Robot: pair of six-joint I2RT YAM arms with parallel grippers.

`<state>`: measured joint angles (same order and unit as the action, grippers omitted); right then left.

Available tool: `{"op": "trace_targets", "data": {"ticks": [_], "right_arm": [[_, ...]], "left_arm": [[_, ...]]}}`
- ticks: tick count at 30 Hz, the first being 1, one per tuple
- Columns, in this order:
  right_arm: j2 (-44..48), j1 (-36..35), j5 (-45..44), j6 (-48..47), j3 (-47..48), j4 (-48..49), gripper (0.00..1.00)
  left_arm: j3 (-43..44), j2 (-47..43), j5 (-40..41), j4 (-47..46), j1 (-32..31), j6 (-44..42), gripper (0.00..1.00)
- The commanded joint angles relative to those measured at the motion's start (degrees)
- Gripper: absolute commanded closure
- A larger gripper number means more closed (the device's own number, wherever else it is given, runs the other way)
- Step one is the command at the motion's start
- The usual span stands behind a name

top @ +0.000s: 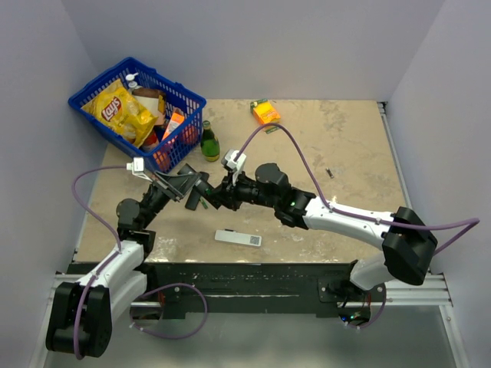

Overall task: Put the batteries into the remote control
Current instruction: Load the battery into the remote control.

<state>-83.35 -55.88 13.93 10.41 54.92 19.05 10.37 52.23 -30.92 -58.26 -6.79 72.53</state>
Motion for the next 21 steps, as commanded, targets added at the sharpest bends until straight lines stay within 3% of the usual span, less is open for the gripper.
{"op": "trace_targets", "data": {"ticks": [1, 21], "right_arm": [[0.5, -0.2, 0.0, -0.5, -0.3, 1.1, 1.00], [2.2, -0.9, -0.6, -1.0, 0.0, -3.8, 0.97]], "left_arm": [[-0.3, -0.1, -0.2, -6.0, -0.1, 1.3, 1.00], [-0.8, -1.6, 0.4, -8.2, 0.0, 1.5, 1.00]]}}
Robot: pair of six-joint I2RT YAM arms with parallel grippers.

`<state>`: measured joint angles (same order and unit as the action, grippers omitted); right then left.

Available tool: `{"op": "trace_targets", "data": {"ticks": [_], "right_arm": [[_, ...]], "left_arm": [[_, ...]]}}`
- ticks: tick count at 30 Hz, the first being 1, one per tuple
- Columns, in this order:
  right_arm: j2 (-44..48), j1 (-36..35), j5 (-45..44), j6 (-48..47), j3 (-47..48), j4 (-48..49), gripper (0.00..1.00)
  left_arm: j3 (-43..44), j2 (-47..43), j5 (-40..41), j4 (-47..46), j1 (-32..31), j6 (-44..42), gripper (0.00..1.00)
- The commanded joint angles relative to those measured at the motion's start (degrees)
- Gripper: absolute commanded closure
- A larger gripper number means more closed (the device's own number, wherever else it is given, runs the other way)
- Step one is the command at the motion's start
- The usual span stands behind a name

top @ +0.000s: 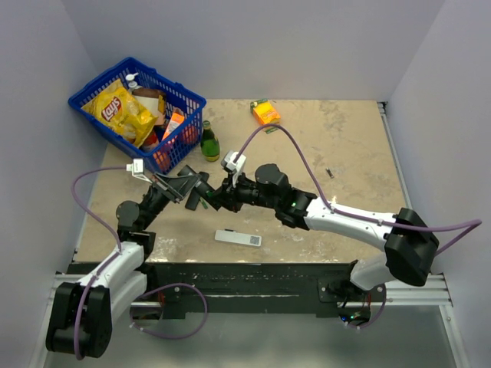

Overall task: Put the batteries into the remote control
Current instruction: Load the battery into the remote control.

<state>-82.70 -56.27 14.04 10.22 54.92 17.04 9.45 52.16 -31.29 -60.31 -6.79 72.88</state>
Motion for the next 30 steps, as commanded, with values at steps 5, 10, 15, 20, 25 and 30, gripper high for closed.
{"op": "trace_targets", "data": {"ticks": [5, 10, 15, 20, 25, 30], "right_arm": [[1.4, -0.8, -0.3, -0.7, 0.3, -2.4, 0.96], [1.4, -1.1, -0.5, -1.0, 0.4, -3.1, 0.95], [1.7, -1.1, -1.3, -1.2, 0.1, -3.7, 0.94], [1.8, -1.0, -2.4, -1.4, -0.2, -4.2, 0.93], [1.7, -1.0, -3.0, -1.1, -0.2, -4.8, 0.90], [1.7, -1.1, -1.7, -1.0, -0.1, -4.8, 0.86]], "left_arm": [[0.0, -1.6, 1.1, -6.3, 0.0, 1.2, 1.00], [0.0, -1.5, 1.1, -6.5, 0.0, 1.2, 1.00], [0.0, -1.5, 1.1, -6.6, 0.0, 1.0, 1.00], [0.1, -1.4, 1.0, -6.7, 0.0, 0.9, 1.00], [0.3, -1.6, 1.1, -6.3, 0.0, 0.7, 1.00], [0.7, -1.6, 0.8, -6.4, 0.0, 0.6, 1.00]]}}
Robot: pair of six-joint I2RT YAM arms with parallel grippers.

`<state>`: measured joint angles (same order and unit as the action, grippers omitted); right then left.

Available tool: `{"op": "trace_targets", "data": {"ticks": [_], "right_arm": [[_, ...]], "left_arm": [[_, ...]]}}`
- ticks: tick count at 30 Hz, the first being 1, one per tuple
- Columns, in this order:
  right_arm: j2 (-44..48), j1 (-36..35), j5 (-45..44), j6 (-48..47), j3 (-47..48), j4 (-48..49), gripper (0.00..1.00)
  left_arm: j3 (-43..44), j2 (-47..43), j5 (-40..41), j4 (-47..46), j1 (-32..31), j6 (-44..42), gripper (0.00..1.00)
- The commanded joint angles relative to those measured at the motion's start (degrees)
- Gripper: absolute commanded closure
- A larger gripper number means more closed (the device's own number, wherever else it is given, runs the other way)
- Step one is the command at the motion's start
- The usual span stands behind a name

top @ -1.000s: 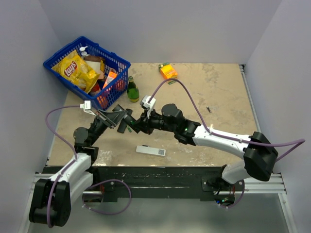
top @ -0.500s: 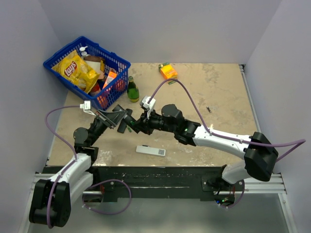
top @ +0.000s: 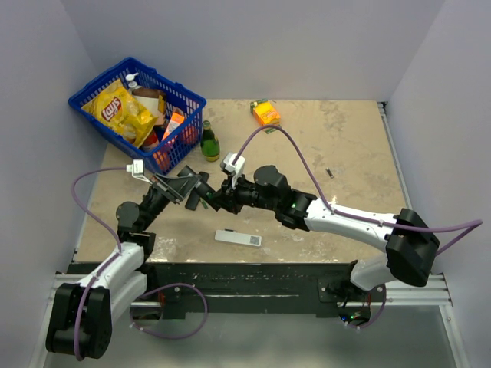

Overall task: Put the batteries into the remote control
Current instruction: Load the battery into the remote control.

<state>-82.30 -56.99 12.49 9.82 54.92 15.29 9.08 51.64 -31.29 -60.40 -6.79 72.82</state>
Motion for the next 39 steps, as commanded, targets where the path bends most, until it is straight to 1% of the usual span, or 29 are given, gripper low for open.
{"op": "trace_targets", "data": {"ticks": [1, 6, 9, 18, 25, 27, 32, 33, 36, 39], "right_arm": [[1.2, -0.4, 0.2, -0.5, -0.1, -3.2, 0.85], [1.2, -0.4, 1.0, -0.4, 0.3, -3.2, 0.85], [1.3, -0.4, 1.0, -0.5, 0.3, -3.5, 0.81], [1.6, -0.4, 0.4, -0.7, 0.5, -4.0, 0.80], [1.9, -0.4, 0.3, -0.2, 0.2, -3.5, 0.70], [2.3, -0.4, 0.0, -0.2, 0.2, -3.4, 0.69], [3.3, -0.4, -1.4, -0.2, 0.0, -3.4, 0.62], [3.6, -0.4, -1.7, -0.2, 0.0, -3.5, 0.58], [4.6, -0.4, -3.2, -0.2, 0.0, -3.6, 0.52], [5.1, -0.4, -4.3, -0.3, 0.1, -3.6, 0.50]], "left_arm": [[1.1, -0.9, 0.7, -6.3, 0.0, 0.6, 1.00], [1.3, -0.7, 0.6, -6.3, 0.0, 0.3, 1.00], [1.5, -0.7, 0.4, -6.0, 0.0, 0.0, 1.00], [1.5, -0.7, 0.8, -5.7, 0.0, -0.5, 1.00], [1.5, -1.0, 0.6, -5.5, 0.0, -0.4, 1.00], [1.5, -1.0, 0.7, -5.5, 0.1, -0.4, 1.00], [1.3, -1.3, 0.6, -5.4, 0.0, -0.3, 1.00], [1.3, -1.3, 0.6, -5.4, 0.0, -0.3, 1.00], [1.3, -1.4, 0.6, -5.3, 0.0, -0.4, 1.00], [1.2, -1.5, 0.6, -5.2, 0.0, -0.3, 1.00]]}}
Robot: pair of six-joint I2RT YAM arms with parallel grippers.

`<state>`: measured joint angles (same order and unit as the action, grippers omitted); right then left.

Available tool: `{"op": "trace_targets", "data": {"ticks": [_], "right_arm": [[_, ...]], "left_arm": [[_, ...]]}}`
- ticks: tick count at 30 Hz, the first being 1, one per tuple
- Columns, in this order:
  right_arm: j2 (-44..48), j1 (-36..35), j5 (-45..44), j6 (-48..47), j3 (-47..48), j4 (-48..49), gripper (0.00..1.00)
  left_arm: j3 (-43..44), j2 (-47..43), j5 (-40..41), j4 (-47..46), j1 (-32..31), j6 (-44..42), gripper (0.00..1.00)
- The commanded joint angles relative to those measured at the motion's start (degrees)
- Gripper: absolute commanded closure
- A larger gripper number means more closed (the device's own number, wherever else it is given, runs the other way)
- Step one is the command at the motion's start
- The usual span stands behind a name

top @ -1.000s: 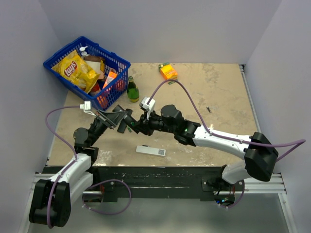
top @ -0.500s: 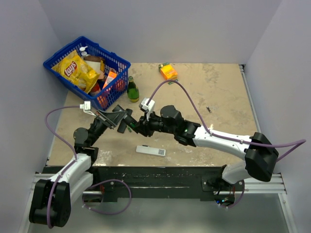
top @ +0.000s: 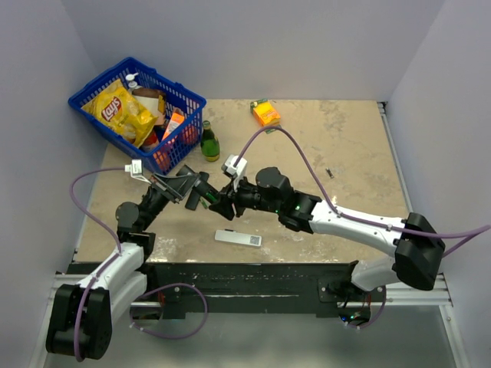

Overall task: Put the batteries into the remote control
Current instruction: Load the battery into the remote control.

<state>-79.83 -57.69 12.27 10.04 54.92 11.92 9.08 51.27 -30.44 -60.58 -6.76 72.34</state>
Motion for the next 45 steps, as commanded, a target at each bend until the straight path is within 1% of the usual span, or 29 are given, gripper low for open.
{"op": "trace_targets", "data": {"ticks": [1, 5, 8, 9, 11, 12, 14, 18, 22, 25, 37, 45], "right_arm": [[3.0, 0.3, -4.4, -0.6, 0.2, -0.2, 0.49], [4.2, 0.3, -6.5, -0.2, 0.4, -0.3, 0.44], [5.7, 0.3, -8.0, 0.7, 0.7, -0.7, 0.36], [6.2, 0.3, -9.4, 1.1, 0.8, -0.8, 0.29], [7.2, 0.3, -11.3, 3.6, 1.4, -1.3, 0.21], [7.5, 0.3, -12.2, 4.7, 1.7, -2.1, 0.11], [7.8, 0.3, -13.6, 8.4, 2.2, -3.0, 0.02], [7.2, 0.3, -14.5, 15.3, 2.7, -4.7, 0.02], [6.4, 0.3, -15.7, 22.9, 1.1, -3.0, 0.02], [5.2, 0.3, -16.7, 25.1, 0.6, -1.7, 0.02], [1.3, 0.3, -16.3, 28.2, 0.6, 1.8, 0.02], [0.6, 0.3, -17.0, 29.3, 0.3, 3.1, 0.06]], "left_arm": [[1.2, -1.1, -0.2, -5.0, 0.0, 0.2, 1.00], [1.1, -1.1, -0.2, -4.9, 0.0, 0.1, 1.00], [1.1, -1.3, -0.2, -4.9, 0.0, -0.1, 1.00], [1.0, -1.1, -0.3, -4.9, 0.0, -0.2, 1.00], [1.0, -1.1, -0.2, -4.8, 0.0, -0.3, 1.00], [1.0, -1.1, -0.2, -4.9, 0.0, -0.3, 1.00], [1.0, -0.8, -0.2, -5.2, 0.0, -0.3, 1.00], [1.2, -0.6, -0.2, -5.7, 0.0, -0.2, 1.00], [1.2, -0.5, -0.2, -6.3, 0.0, -0.1, 1.00], [1.3, -0.6, -0.1, -6.5, 0.0, 0.0, 1.00], [1.3, -1.0, -0.4, -6.3, 0.0, 0.0, 1.00], [1.4, -1.3, -0.4, -6.3, 0.0, -0.2, 1.00]]}}
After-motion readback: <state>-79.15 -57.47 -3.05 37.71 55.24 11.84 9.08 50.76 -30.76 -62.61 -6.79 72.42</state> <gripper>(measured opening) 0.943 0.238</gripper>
